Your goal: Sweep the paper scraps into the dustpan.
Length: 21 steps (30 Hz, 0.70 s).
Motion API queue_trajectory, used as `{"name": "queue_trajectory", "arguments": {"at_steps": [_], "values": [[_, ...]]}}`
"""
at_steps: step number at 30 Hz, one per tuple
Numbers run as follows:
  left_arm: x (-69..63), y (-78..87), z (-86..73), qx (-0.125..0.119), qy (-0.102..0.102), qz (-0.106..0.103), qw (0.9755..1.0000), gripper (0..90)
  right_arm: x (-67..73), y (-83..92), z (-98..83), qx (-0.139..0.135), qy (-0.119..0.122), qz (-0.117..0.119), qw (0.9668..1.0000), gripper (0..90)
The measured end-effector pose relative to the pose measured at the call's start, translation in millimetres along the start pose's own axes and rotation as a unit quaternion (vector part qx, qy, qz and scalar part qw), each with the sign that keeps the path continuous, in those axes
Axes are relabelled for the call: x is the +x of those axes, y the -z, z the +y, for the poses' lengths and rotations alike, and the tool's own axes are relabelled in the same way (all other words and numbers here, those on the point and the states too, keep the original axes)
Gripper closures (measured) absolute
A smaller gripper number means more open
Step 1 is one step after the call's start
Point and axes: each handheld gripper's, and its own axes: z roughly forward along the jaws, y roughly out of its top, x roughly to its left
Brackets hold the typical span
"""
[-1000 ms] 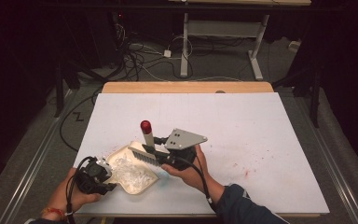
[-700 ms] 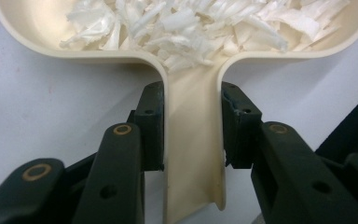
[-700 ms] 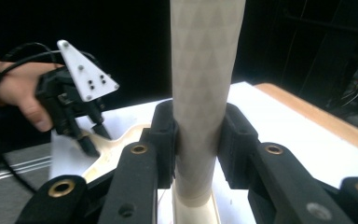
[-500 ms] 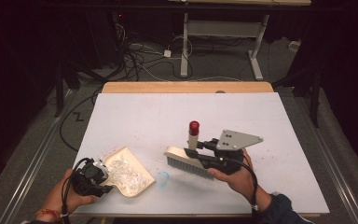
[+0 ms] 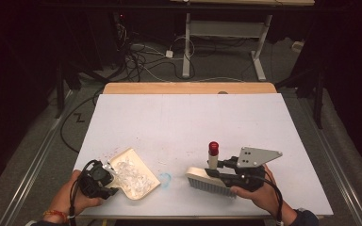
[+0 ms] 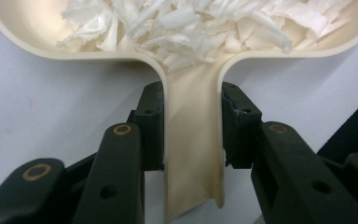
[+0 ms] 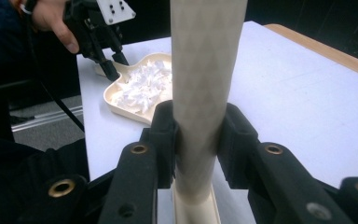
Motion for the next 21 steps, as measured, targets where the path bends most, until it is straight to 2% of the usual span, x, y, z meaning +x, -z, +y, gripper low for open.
{"name": "queue_trajectory", "arguments": {"at_steps": [5, 6, 7, 10, 14, 17, 21], "values": [[0.6, -1.3, 0.8, 0.000, -0.001, -0.001, 1.0000, 63.3, -2.9, -27.0, 4.4, -0.018, 0.006, -0.007, 0.9998, 71.5], [0.6, -1.6, 1.3, 0.000, -0.003, 0.000, 1.0000, 63.3, -4.6, -39.7, 7.7, -0.025, 0.012, -0.008, 0.9996, 71.5], [0.5, -1.5, 1.3, 0.000, -0.003, 0.000, 1.0000, 63.3, -4.6, -39.7, 7.7, -0.025, 0.012, -0.008, 0.9996, 71.5], [0.9, -1.7, 1.5, -0.002, -0.004, -0.001, 1.0000, 63.3, -6.1, -60.3, 13.4, -0.028, 0.018, -0.007, 0.9994, 71.5], [0.9, -3.0, 3.2, -0.001, -0.004, -0.002, 1.0000, 63.3, -9.1, -85.2, 21.6, -0.038, 0.020, -0.018, 0.9989, 71.5], [0.9, -3.2, 3.4, -0.002, -0.006, -0.002, 1.0000, 63.3, -11.8, -95.5, 28.4, -0.054, 0.011, -0.022, 0.9982, 71.5], [0.8, -3.4, 3.4, -0.003, -0.006, -0.002, 1.0000, 63.3, -11.6, -95.8, 37.7, -0.073, 0.011, -0.025, 0.9970, 71.4]]}}
